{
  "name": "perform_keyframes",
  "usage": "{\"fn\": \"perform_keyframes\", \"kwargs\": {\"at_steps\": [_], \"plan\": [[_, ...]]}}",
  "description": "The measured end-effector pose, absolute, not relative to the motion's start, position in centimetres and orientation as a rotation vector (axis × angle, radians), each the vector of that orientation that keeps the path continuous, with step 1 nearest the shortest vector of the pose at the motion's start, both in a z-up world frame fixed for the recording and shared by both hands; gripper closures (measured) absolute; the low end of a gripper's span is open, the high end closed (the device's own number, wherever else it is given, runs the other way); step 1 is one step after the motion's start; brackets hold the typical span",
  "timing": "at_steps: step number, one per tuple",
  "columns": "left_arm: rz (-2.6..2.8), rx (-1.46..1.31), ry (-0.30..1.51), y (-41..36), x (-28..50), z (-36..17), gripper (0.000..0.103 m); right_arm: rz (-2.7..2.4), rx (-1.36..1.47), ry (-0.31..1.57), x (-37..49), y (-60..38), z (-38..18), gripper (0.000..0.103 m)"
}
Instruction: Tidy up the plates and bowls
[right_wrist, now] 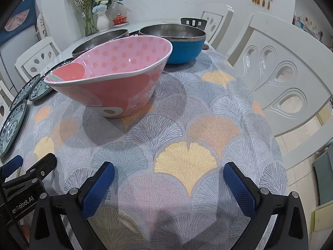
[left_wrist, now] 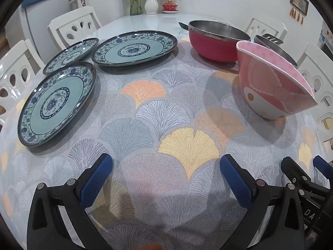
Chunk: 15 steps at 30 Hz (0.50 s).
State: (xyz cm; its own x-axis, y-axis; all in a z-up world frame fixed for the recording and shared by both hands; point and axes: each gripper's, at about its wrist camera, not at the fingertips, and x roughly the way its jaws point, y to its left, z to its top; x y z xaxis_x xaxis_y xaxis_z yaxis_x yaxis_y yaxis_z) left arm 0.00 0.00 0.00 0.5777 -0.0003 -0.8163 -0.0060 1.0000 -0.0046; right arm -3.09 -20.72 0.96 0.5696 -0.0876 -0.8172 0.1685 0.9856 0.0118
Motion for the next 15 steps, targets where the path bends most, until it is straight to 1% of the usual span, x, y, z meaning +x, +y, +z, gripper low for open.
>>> {"fn": "perform_keyframes", "kwargs": {"at_steps": [4, 9, 13, 15], "plan": [[-0.008, 0.002, 0.982, 0.0, 0.1, 0.1, 0.000, -0.140, 0.088, 0.979, -3.2, -20.7, 1.0, 0.000], [-0.079, 0.026, 1.107, 0.0, -1.6, -0.1, 0.000, -0.054, 0.071, 1.156, -4.5, -20.4, 1.4, 0.000], [-0.050, 0.000, 1.132, 1.7, -4.6, 1.0, 0.000, -0.014, 0.035, 1.264, -6.2, -19.5, 1.2, 0.000], [-0.020, -0.031, 1.114, 3.4, -6.1, 2.3, 0.000, -0.005, 0.047, 1.321, -6.6, -19.0, 1.0, 0.000]]}}
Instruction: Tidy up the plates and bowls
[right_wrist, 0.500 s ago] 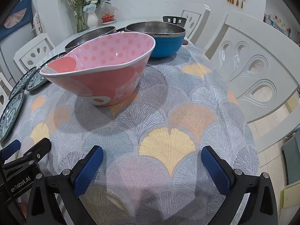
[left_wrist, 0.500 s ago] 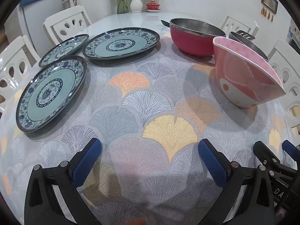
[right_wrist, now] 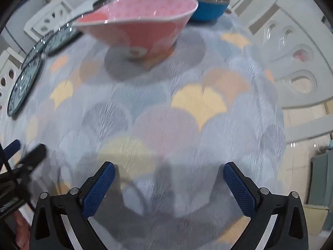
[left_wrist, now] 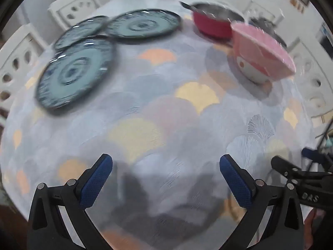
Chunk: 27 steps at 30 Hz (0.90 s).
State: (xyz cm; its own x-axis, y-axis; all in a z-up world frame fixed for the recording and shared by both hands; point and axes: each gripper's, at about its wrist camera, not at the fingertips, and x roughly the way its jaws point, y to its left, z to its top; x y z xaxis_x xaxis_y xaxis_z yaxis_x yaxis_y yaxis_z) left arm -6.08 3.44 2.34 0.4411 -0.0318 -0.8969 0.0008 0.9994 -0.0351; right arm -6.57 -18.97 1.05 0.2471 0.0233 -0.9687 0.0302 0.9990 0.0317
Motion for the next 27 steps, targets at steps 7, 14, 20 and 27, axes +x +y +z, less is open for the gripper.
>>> {"fn": "perform_keyframes", "kwargs": {"at_steps": [7, 14, 20, 27], "plan": [[0.068, -0.085, 1.036, 9.3, -7.7, 7.6, 0.000, 0.115, 0.076, 1.313, -8.6, -11.9, 3.5, 0.000], [0.099, -0.098, 0.950, 14.8, -5.8, 12.6, 0.000, 0.186, -0.046, 1.145, -5.4, -4.3, 10.3, 0.000], [0.106, -0.053, 0.877, 19.2, -4.0, 15.6, 0.000, 0.196, -0.052, 1.044, -4.3, -1.0, 14.5, 0.000], [0.091, -0.076, 0.863, 23.3, -1.2, 15.2, 0.000, 0.144, -0.044, 1.012, -2.9, 2.8, 14.6, 0.000]]}}
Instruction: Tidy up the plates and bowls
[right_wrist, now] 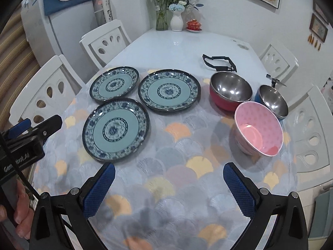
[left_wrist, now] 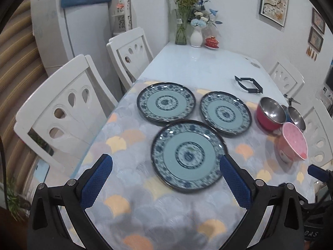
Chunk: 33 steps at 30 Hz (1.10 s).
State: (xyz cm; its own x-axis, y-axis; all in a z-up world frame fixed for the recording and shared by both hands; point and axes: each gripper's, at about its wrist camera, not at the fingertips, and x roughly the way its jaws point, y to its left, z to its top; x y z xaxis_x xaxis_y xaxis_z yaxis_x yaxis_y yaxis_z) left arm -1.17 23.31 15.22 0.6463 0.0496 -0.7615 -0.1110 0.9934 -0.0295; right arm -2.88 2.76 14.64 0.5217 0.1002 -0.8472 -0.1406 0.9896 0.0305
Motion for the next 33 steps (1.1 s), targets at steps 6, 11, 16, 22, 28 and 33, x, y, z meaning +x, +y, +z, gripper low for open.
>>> {"fn": "perform_keyframes", "kwargs": {"at_steps": [6, 11, 16, 22, 28, 33], "plan": [[0.059, -0.143, 0.887, 26.3, 2.0, 14.2, 0.000, 0.080, -0.028, 1.016, -1.3, 4.4, 14.2, 0.000], [0.027, -0.104, 0.886, 27.5, 3.7, 13.7, 0.000, 0.051, 0.016, 1.035, 0.4, 5.0, 13.4, 0.000], [-0.005, -0.074, 0.908, 29.0, 4.9, 12.5, 0.000, 0.028, 0.032, 1.039, 1.9, 6.3, 12.6, 0.000], [-0.037, -0.066, 0.952, 29.9, 5.8, 10.4, 0.001, 0.028, 0.006, 1.031, 2.8, 7.6, 12.2, 0.000], [-0.057, -0.087, 0.994, 30.0, 6.9, 8.6, 0.001, 0.015, 0.053, 1.037, 3.9, 7.2, 11.5, 0.000], [-0.079, -0.110, 1.030, 29.7, 7.9, 7.2, 0.001, 0.010, 0.060, 1.094, 5.4, 7.2, 10.1, 0.000]]}}
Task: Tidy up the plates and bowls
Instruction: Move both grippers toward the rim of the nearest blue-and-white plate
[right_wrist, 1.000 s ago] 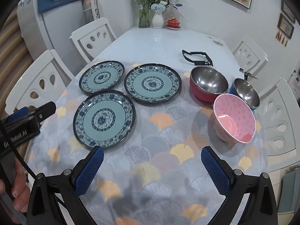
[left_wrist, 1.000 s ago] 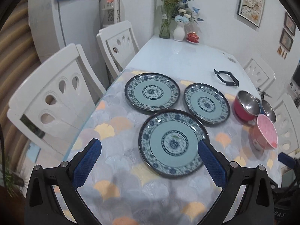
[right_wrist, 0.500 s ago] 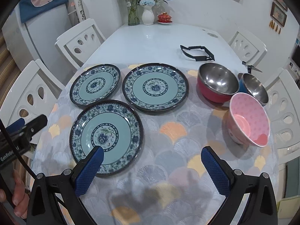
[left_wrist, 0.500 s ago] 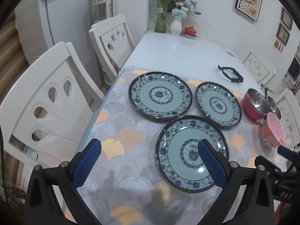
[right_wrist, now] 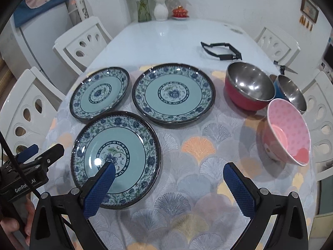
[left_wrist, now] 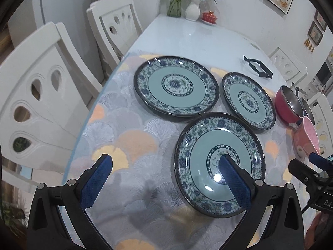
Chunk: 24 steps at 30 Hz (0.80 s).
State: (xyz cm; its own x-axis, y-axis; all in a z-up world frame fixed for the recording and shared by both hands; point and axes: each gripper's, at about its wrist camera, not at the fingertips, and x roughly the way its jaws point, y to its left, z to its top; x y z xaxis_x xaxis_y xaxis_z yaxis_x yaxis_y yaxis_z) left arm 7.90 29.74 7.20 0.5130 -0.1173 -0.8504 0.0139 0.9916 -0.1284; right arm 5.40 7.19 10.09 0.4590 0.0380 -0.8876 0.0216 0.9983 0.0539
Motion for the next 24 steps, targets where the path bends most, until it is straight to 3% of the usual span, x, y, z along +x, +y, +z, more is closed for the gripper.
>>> {"fn": "perform_keyframes", "kwargs": {"at_steps": [24], "plan": [[-0.119, -0.075, 0.981, 27.4, 7.2, 9.0, 0.002, -0.028, -0.021, 1.060, 4.8, 8.3, 11.0, 0.000]]}}
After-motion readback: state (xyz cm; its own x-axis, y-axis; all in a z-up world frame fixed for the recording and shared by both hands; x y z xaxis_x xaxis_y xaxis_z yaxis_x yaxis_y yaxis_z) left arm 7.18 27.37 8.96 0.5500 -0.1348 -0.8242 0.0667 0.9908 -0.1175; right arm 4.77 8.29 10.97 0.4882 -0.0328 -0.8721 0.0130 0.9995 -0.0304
